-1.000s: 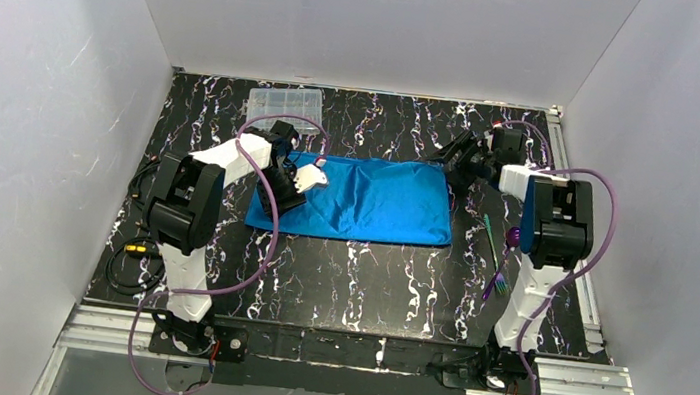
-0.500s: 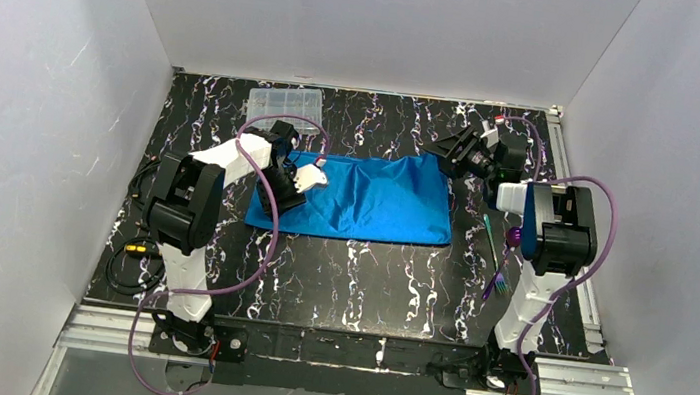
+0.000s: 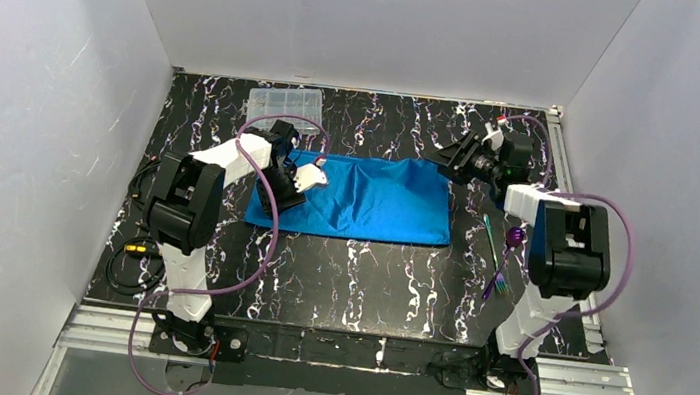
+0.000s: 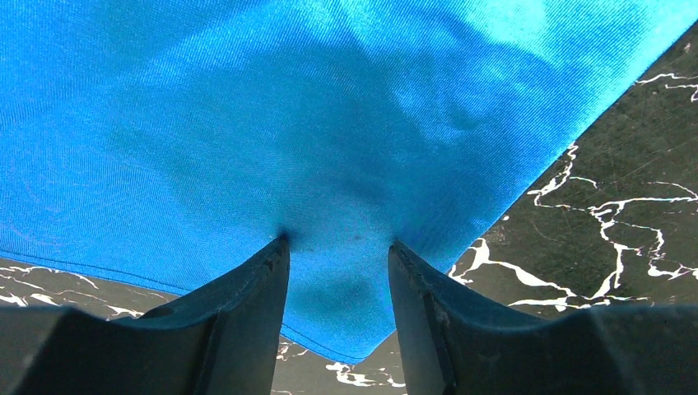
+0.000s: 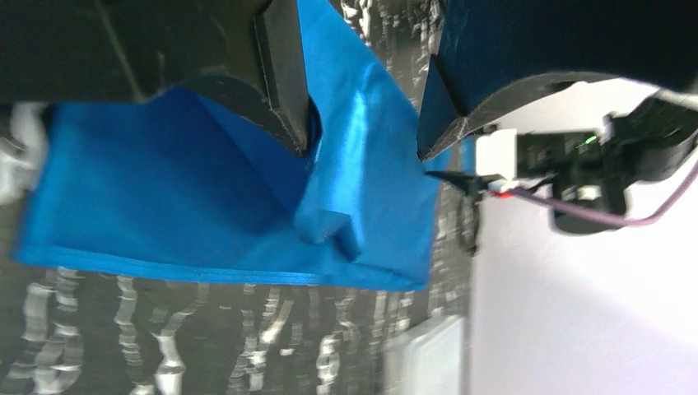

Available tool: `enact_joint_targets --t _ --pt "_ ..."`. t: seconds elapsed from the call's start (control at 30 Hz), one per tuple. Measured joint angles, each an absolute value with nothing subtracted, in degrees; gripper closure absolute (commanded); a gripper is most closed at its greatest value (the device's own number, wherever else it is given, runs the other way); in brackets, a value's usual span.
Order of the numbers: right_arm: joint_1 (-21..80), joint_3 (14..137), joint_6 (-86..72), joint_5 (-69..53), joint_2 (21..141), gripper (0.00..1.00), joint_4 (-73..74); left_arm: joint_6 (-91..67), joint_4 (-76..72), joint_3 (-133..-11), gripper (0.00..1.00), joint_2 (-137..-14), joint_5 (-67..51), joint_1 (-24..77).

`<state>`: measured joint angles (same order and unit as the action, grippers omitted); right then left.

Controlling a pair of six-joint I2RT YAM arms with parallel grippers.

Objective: Fold the napkin into a case and place the utensils inside
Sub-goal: Pick up the rectangle-folded napkin from the center of the board.

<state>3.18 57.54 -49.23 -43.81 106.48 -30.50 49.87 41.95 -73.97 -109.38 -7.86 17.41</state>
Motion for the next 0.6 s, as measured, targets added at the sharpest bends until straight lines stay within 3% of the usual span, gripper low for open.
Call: enact_joint_targets --t 0.2,0.37,0.6 --pt "4.1 61.9 -34.9 -18.5 96.4 0.44 -4.0 49.9 41.5 -74.0 0.51 -109.4 -7.5 17.4" --pt "11.5 67.7 -26.5 2.4 93.7 0.43 6.6 49.2 42.7 -74.6 0.46 -109.3 -9.0 17.1" --pt "25.0 70.6 -21.1 4.5 97.4 0.42 8.8 47.3 47.9 -79.4 0.42 -106.1 -15.0 16.3"
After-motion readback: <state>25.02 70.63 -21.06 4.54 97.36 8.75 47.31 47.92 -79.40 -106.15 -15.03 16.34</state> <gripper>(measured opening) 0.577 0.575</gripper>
